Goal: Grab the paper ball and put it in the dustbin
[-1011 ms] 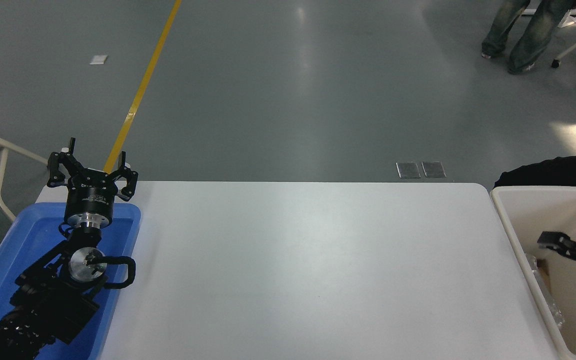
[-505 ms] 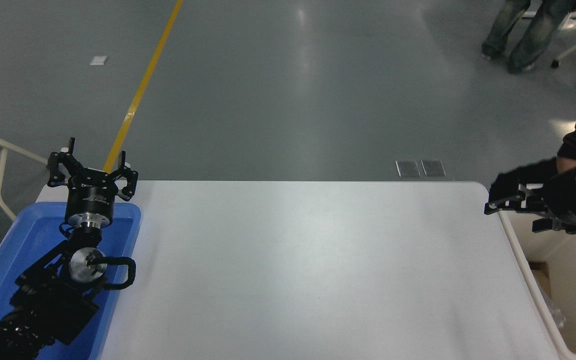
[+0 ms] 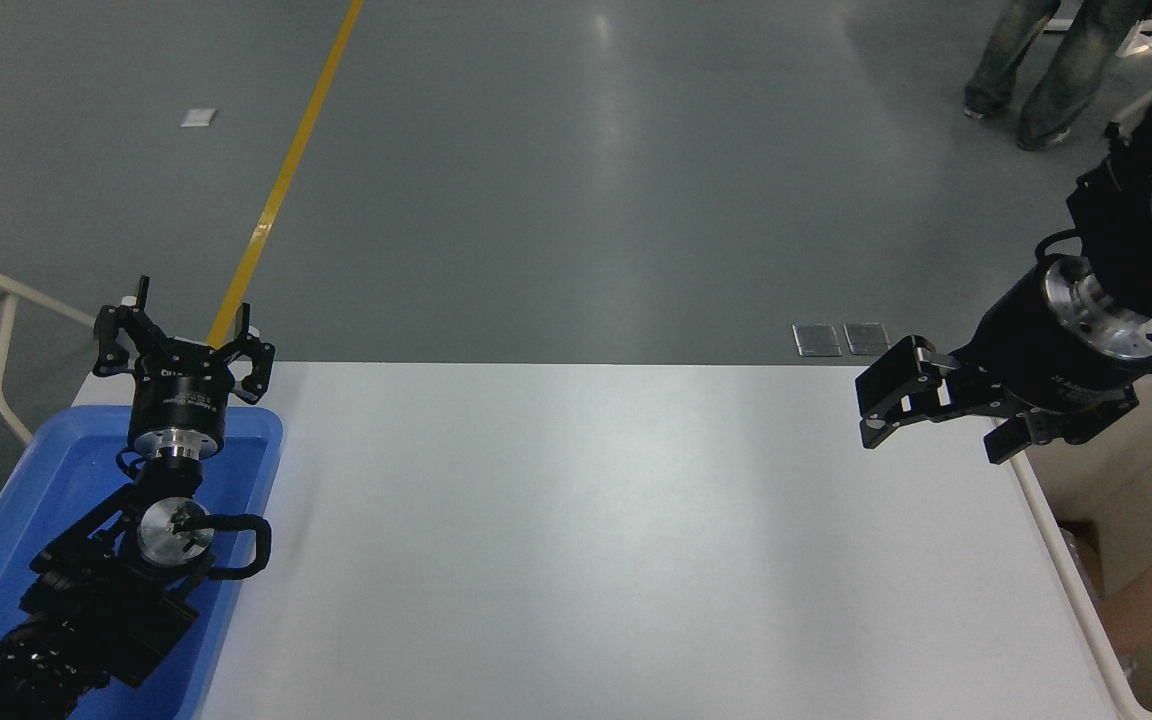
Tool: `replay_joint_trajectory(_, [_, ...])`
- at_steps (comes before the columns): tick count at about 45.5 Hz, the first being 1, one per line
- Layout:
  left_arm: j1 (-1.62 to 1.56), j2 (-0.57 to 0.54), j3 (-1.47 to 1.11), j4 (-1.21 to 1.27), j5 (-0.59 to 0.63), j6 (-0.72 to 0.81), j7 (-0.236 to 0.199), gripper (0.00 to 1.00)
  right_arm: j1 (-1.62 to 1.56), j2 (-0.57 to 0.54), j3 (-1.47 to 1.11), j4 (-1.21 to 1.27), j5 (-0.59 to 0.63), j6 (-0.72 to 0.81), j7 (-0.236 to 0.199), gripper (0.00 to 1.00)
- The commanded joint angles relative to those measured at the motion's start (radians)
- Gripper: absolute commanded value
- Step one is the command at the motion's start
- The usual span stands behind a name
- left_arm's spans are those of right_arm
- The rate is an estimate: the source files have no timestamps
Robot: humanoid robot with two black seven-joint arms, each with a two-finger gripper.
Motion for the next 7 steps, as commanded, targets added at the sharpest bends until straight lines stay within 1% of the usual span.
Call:
replay_joint_trajectory(1, [0.000, 0.000, 0.000, 0.001, 0.000, 0.000, 0.000, 0.99, 0.051, 0.046, -0.026, 0.025, 0.031, 0.013, 0.000, 1.00])
replay_joint_trajectory(7, [0.000, 0.000, 0.000, 0.001, 0.000, 0.002, 0.000, 0.99, 0.051, 0.067, -0.012, 0.025, 0.032, 0.011, 0.002, 1.00])
